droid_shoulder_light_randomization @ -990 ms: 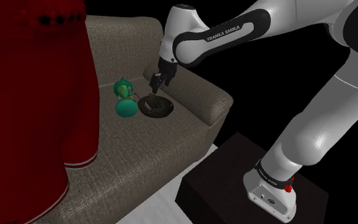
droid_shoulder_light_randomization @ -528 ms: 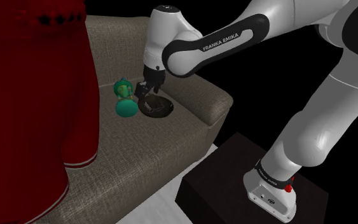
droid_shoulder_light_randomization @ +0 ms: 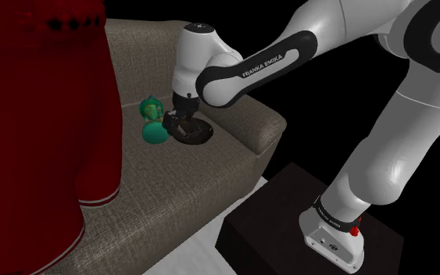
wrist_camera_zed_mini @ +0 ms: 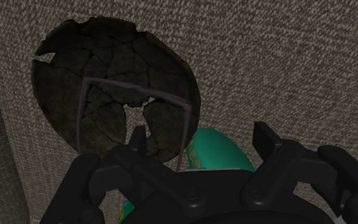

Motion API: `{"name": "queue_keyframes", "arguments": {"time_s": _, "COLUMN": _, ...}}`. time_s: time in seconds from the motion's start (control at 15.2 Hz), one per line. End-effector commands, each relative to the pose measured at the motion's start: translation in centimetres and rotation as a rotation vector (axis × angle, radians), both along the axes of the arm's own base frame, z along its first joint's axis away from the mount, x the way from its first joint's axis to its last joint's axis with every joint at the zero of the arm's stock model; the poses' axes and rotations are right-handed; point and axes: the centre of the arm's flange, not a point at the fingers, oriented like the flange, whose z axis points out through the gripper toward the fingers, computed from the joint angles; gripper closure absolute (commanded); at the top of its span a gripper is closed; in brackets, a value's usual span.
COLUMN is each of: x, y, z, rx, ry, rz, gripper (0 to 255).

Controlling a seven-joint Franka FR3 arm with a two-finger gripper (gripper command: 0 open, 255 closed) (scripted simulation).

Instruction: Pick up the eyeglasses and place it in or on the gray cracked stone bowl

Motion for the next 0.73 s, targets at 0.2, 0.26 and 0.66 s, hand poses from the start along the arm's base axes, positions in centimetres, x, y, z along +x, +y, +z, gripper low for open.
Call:
{"name": "queue_keyframes", "arguments": {"time_s": 0.2, "x": 0.18, "y": -0.03, "z": -0.31, "rx": 0.0, "ry": 0.0, "rz": 0.0, "gripper": 0}}
{"name": "queue_keyframes", "arguments": {"time_s": 0.26, "x": 0.18, "y": -0.03, "z": -0.31, "rx": 0.0, "ry": 0.0, "rz": 0.0, "gripper": 0}}
{"name": "queue_keyframes", "arguments": {"time_s": 0.66, "x": 0.18, "y": -0.03, "z": -0.3, "rx": 0.0, "ry": 0.0, "rz": 0.0, "gripper": 255}}
